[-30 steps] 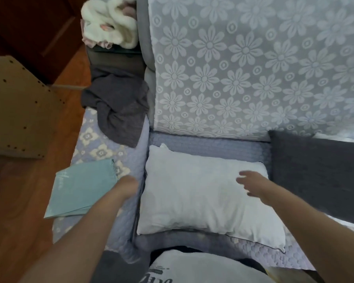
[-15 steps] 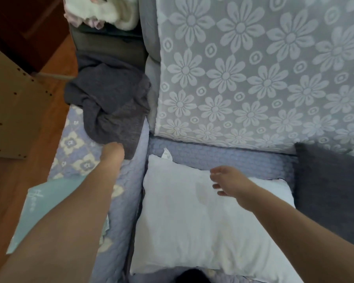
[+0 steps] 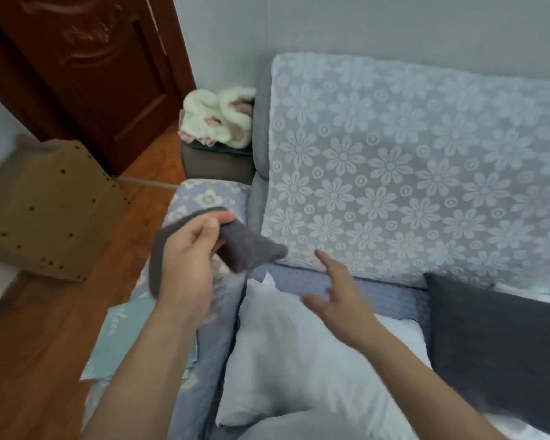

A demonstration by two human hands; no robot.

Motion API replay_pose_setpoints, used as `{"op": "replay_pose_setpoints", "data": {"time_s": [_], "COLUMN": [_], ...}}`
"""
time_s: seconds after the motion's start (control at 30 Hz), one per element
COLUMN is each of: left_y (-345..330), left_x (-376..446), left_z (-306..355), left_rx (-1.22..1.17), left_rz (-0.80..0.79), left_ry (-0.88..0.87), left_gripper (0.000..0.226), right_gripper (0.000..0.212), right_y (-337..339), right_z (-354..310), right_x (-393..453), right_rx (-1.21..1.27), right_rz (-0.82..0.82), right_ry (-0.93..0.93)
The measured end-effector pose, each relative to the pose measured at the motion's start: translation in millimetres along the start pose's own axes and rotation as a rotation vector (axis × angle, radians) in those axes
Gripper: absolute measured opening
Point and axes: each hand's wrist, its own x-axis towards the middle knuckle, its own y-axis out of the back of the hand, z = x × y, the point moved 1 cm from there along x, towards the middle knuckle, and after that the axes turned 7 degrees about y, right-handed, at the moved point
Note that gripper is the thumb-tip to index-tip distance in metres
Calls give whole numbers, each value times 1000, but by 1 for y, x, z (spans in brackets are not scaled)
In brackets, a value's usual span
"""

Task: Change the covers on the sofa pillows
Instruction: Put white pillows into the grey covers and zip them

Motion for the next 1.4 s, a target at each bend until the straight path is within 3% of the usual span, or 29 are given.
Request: {"op": "replay_pose_setpoints", "data": {"time_s": [0.07, 0.13, 0.23, 0.3, 0.37, 0.53, 0.63, 0.7, 0.77, 0.87, 0.9, 0.97, 1.03, 1.1, 1.17, 1.23, 1.3, 1.4], "left_y": [-15, -27, -36, -36, -34, -42, -48, -52, -56, -62, -67, -80, -94, -106, -112, -111, -105, -101], "left_x": [-28, -58, -82, -77, -73, -56, -62, -83, -108, -141, -152, -172, -190, -204, -216, -217, -212, -204], "left_z": [46, 91, 137, 147, 142, 125, 143, 158, 164, 136, 114, 63, 10, -34, -67, -89, -104, -113], "left_rx": [-23, 9, 99, 168, 199, 260, 127, 20, -21, 82, 155, 264, 385, 522, 628, 673, 723, 826], "left_rz": [-139, -225, -165, -4, 68, -29, 10, -55, -218, -418, -443, -466, -464, -541, -672, -710, -663, -621], "left_ry": [-136, -319, -445, -452, -403, -267, -349, -437, -482, -452, -408, -292, -236, -265, -251, -211, -241, -362], "left_gripper": [50, 64, 41, 18, 10, 8, 3, 2, 5, 13, 17, 22, 21, 14, 10, 23, 36, 48], "right_gripper": [95, 91, 17, 27, 34, 18, 17, 19, 27, 25, 28, 46, 88, 95, 66, 38, 45, 46], "right_y": [4, 21, 61, 98, 140, 209, 231, 242, 245, 224, 209, 166, 111, 63, 38, 32, 34, 40], "right_z": [-22, -48, -72, -73, -79, -105, -120, -120, -105, -47, -24, 14, 27, 18, 3, -1, -2, -5], "right_x": [-15, -30, -46, -56, -70, -84, -87, -95, -105, -122, -133, -162, -193, -211, -211, -203, -196, -194], "right_rx": [-278, -311, -237, -168, -118, -315, -318, -259, -210, -289, -262, 150, 836, 1286, 1430, 1335, 1180, 1092], "right_rz": [124, 176, 273, 394, 514, 680, 764, 825, 873, 931, 899, 702, 325, 27, 92, 332, 426, 502], "right_ry": [232, 339, 390, 273, 224, 295, 364, 348, 302, 15, -136, -312, -289, -210, -230, -354, -479, -524]}}
